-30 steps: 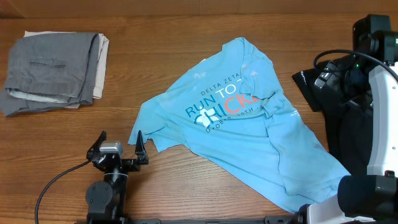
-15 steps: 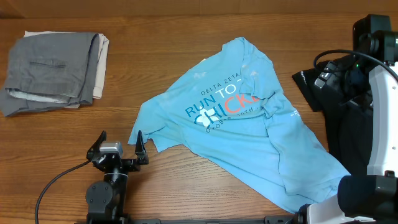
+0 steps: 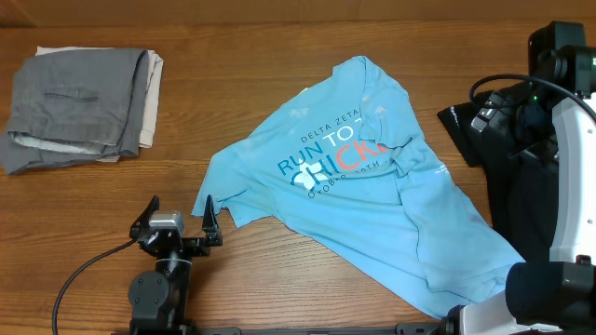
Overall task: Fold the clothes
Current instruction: 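Release the t-shirt and retract the right gripper to the right, then reach the left gripper to the t-shirt's left sleeve edge and grasp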
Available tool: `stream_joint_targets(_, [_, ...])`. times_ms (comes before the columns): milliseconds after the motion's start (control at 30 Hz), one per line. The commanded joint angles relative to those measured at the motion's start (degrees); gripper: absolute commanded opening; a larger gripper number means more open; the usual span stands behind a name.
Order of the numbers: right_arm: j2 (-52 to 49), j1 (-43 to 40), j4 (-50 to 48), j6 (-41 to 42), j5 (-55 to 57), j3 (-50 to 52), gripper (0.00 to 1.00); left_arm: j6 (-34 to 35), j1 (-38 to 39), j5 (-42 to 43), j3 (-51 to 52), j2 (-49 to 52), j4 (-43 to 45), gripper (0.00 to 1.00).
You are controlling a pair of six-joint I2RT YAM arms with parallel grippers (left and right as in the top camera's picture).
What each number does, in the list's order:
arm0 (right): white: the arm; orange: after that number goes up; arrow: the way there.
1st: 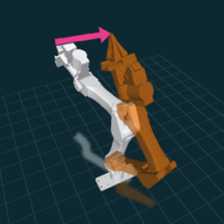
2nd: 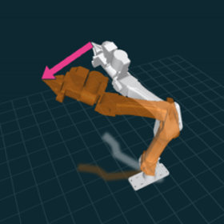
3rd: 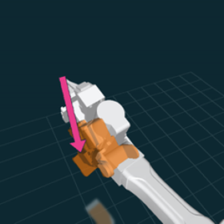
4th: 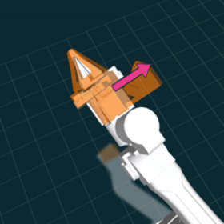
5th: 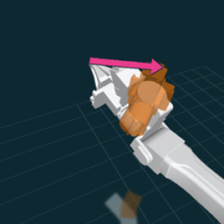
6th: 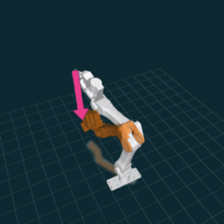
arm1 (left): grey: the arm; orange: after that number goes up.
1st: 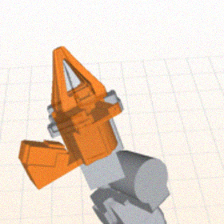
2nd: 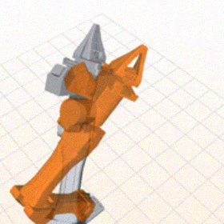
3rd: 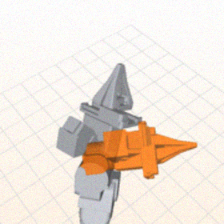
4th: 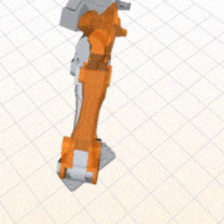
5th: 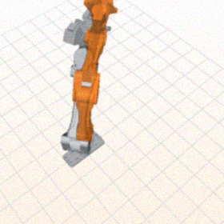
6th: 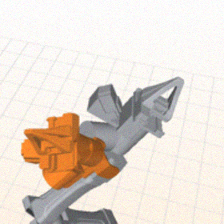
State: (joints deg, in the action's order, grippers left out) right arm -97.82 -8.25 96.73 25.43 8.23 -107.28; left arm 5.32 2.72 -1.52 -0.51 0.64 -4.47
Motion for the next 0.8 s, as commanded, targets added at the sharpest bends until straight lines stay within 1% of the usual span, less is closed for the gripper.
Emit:
stream_joint_targets(0, [0.4,-0.1,-0.2,-0.2,0.7,0.1,1.00,-1.5,0.3,0.5,0.2,-0.4,0.1,1.00])
stream_joint_targets(267, [0.4,-0.1,-0.2,-0.2,0.7,0.1,1.00,-1.4,0.3,0.8,0.2,-0.4,0.3,1.00])
stream_joint_targets(367, [0.4,-0.1,-0.2,-0.2,0.7,0.1,1.00,-0.9,0.3,11.8,-0.5,-0.4,0.9,1.00])
stream_joint_targets(400, [0.4,-0.1,-0.2,-0.2,0.7,0.1,1.00,0.6,0.3,13.6,-1.6,-0.3,-0.1,1.00])
stream_joint_targets(433, [0.4,-0.1,-0.2,-0.2,0.7,0.1,1.00,2.0,0.3,13.6,-3.3,-0.3,-1.9,1.00])
stream_joint_targets(533, [0.4,-0.1,-0.2,-0.2,0.7,0.1,1.00,2.6,0.3,12.8,-10.9,0.3,-8.4,1.00])
stream_joint_targets(600, [0.4,-0.1,-0.2,-0.2,0.7,0.1,1.00,2.6,0.3,10.3,-20.2,3.6,-14.2,1.00])
stream_joint_targets(633, [0.4,-0.1,-0.2,-0.2,0.7,0.1,1.00,2.5,0.3,9.4,-23.1,5.1,-16.3,1.00])
stream_joint_targets(700, [0.4,-0.1,-0.2,-0.2,0.7,0.1,1.00,2.4,0.3,7.3,-31.2,10.7,-22.7,1.00])
stream_joint_targets(767, [0.4,-0.1,-0.2,-0.2,0.7,0.1,1.00,2.4,0.3,5.8,-41.3,19.8,-32.3,1.00])
